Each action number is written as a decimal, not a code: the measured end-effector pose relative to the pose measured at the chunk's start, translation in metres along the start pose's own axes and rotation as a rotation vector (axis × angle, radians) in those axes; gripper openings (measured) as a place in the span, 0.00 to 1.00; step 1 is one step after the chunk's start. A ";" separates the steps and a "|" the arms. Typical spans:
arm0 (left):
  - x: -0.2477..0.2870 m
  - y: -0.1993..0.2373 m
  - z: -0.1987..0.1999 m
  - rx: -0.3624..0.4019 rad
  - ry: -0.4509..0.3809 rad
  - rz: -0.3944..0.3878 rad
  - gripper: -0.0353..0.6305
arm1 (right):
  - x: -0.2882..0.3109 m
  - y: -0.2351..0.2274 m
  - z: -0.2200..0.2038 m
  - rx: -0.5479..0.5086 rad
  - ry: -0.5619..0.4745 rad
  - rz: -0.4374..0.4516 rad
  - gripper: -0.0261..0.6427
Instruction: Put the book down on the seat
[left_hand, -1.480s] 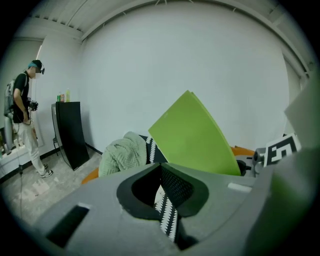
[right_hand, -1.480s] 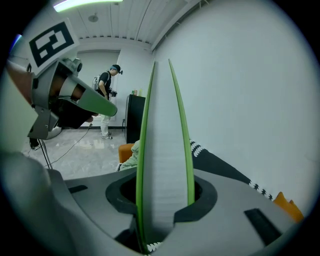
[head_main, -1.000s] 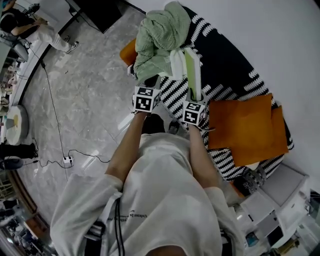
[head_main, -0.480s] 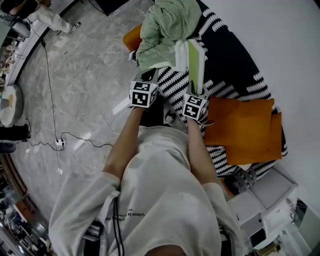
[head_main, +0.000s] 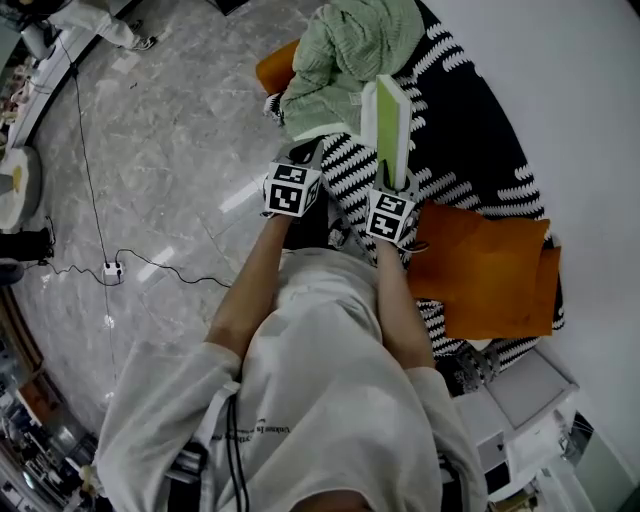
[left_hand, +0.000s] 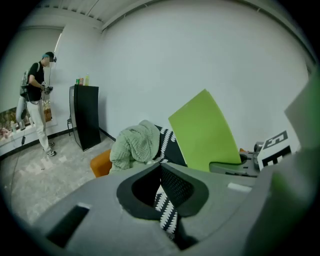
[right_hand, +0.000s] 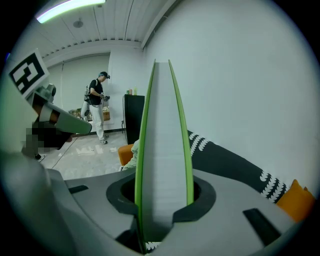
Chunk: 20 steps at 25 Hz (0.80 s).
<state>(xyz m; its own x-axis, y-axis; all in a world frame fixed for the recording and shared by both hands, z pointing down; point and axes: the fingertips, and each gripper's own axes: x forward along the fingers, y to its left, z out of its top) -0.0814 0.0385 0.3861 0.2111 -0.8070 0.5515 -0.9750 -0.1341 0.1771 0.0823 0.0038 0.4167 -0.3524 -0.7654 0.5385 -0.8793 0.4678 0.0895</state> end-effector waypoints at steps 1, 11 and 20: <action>0.004 0.002 -0.002 -0.008 0.008 0.000 0.06 | 0.004 0.000 0.001 -0.002 0.003 0.004 0.22; 0.044 0.037 -0.003 -0.055 0.042 -0.008 0.06 | 0.040 -0.005 -0.013 -0.034 0.092 0.007 0.22; 0.089 0.062 -0.062 -0.130 0.207 -0.034 0.06 | 0.071 -0.016 -0.079 0.003 0.283 0.005 0.22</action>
<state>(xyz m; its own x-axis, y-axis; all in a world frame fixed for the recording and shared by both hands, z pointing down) -0.1186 -0.0059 0.4972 0.2662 -0.6666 0.6963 -0.9529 -0.0729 0.2945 0.0965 -0.0229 0.5192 -0.2537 -0.6090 0.7515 -0.8787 0.4699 0.0841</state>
